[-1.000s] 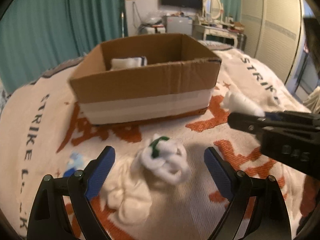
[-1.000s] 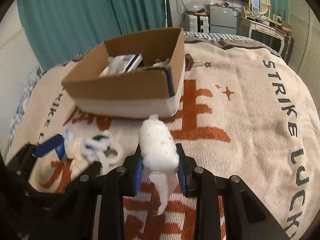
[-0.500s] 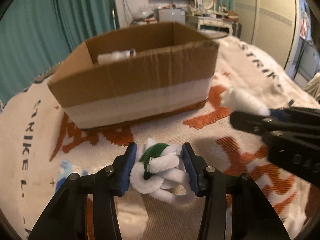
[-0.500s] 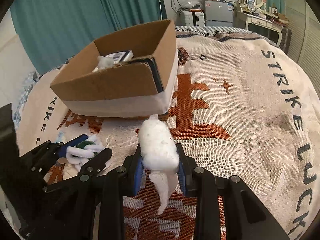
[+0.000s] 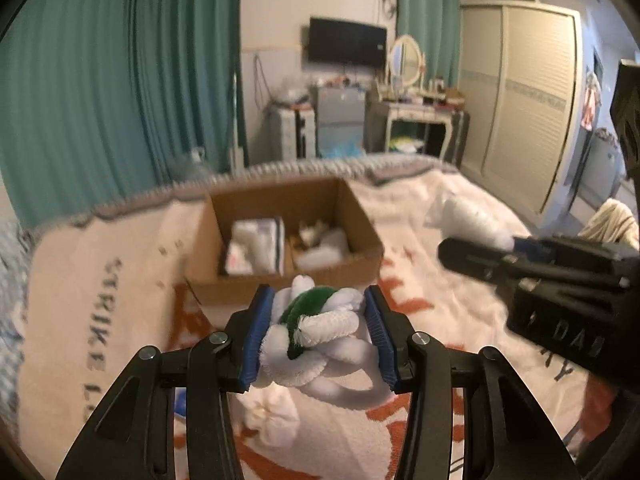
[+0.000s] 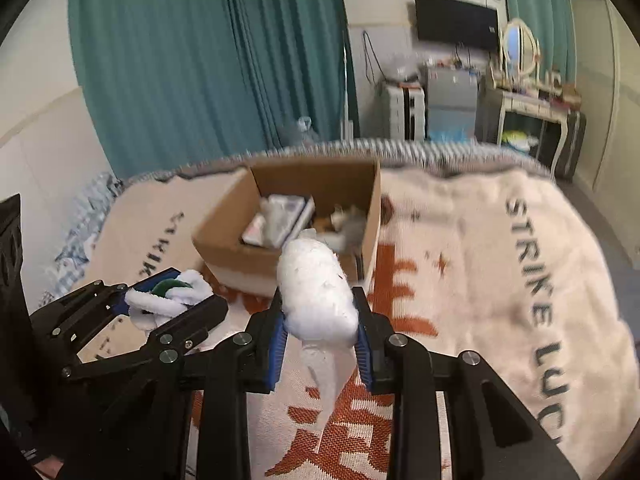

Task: Organize soft objects
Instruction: 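Lower both held items into the box and open both tools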

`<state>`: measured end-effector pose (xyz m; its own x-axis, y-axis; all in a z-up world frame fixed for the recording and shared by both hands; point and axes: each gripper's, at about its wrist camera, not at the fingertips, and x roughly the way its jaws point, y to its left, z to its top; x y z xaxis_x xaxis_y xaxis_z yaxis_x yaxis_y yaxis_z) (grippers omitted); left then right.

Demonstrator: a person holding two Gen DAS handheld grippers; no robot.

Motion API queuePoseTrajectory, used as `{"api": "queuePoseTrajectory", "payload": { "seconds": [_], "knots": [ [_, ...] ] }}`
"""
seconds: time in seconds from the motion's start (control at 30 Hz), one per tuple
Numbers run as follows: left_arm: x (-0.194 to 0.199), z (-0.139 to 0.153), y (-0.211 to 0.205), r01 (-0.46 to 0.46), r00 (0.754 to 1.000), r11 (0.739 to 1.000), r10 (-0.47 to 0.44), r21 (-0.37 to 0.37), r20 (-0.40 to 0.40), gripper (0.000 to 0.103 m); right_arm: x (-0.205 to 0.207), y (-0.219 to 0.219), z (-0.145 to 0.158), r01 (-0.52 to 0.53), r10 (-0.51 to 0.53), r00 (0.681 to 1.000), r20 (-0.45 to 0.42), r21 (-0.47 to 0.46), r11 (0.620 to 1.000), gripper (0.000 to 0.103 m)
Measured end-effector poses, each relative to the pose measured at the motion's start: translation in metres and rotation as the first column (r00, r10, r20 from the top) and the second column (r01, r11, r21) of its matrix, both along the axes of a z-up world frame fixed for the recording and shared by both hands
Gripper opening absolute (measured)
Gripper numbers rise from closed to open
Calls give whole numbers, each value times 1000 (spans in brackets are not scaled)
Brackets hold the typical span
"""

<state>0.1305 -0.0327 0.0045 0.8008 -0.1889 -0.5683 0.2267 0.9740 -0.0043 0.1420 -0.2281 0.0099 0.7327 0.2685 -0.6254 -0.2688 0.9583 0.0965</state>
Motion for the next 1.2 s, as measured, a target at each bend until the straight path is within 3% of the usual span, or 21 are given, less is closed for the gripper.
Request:
{"api": "queuePoseTrajectory", "payload": {
  "seconds": [0.23, 0.5, 0.67, 0.87, 1.07, 1.2],
  "knots": [
    [3, 41, 20, -22, 995, 999, 19, 28, 96, 46, -8, 8, 60, -18, 21, 995, 101, -23, 1000, 29],
    [65, 51, 37, -58, 991, 997, 51, 52, 126, 45, 36, 23, 80, -44, 50, 989, 141, -50, 998, 29],
    [118, 25, 37, -67, 993, 995, 58, 77, 102, 45, 98, 33, 59, -69, 69, 993, 95, 0, 998, 29],
    [169, -31, 33, -78, 997, 993, 76, 93, 29, 45, 166, 38, 10, -66, 65, 997, 29, 26, 997, 29],
    [196, -73, 33, -79, 996, 993, 82, 91, -32, 45, 213, 43, -41, -48, 49, 998, -34, 36, 998, 29],
    [199, -84, 31, -76, 995, 992, 81, 102, -49, 46, 227, 39, -63, -42, 45, 997, -57, 49, 998, 32]
  ]
}}
